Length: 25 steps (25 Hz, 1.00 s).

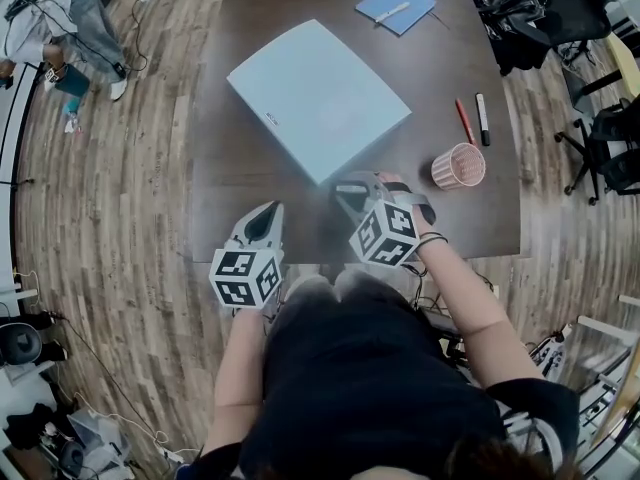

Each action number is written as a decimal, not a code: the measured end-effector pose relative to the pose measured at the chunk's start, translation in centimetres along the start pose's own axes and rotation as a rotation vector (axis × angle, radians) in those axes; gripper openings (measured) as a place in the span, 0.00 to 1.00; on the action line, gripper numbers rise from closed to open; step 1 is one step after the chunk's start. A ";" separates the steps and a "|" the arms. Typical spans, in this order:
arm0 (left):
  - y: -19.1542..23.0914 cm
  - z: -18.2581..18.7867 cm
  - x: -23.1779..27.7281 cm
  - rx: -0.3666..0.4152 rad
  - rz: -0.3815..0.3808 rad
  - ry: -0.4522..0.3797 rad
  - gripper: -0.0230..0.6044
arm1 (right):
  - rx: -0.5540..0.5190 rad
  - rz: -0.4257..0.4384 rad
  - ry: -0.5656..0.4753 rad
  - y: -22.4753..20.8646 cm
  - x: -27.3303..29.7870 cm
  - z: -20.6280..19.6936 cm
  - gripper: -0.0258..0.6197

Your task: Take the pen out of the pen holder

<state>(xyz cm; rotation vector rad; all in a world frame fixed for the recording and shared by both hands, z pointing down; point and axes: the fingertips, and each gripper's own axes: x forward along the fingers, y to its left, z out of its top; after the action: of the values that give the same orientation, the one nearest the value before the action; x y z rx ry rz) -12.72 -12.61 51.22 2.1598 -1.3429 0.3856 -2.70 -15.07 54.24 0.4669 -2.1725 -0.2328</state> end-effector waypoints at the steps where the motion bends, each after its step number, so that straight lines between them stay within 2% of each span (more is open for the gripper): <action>1: 0.0 0.1 0.0 0.002 -0.003 -0.001 0.06 | 0.014 -0.010 -0.007 -0.1 -0.3 0.1 0.19; 11: -1.3 0.2 0.7 0.033 -0.052 0.014 0.06 | 0.142 -0.086 -0.013 0.1 -3.0 -1.7 0.19; 21: -2.3 1.0 0.9 0.065 -0.102 0.008 0.06 | 0.366 -0.227 -0.081 -1.8 -7.0 -2.5 0.18; 25: -3.1 1.3 0.8 0.074 -0.118 0.004 0.06 | 0.516 -0.262 -0.134 -2.4 -8.5 -2.2 0.14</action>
<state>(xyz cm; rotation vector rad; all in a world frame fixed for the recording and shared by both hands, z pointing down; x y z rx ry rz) -9.67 -12.89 49.61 2.2852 -1.2101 0.3983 4.30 -13.80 48.55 1.0552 -2.2927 0.1691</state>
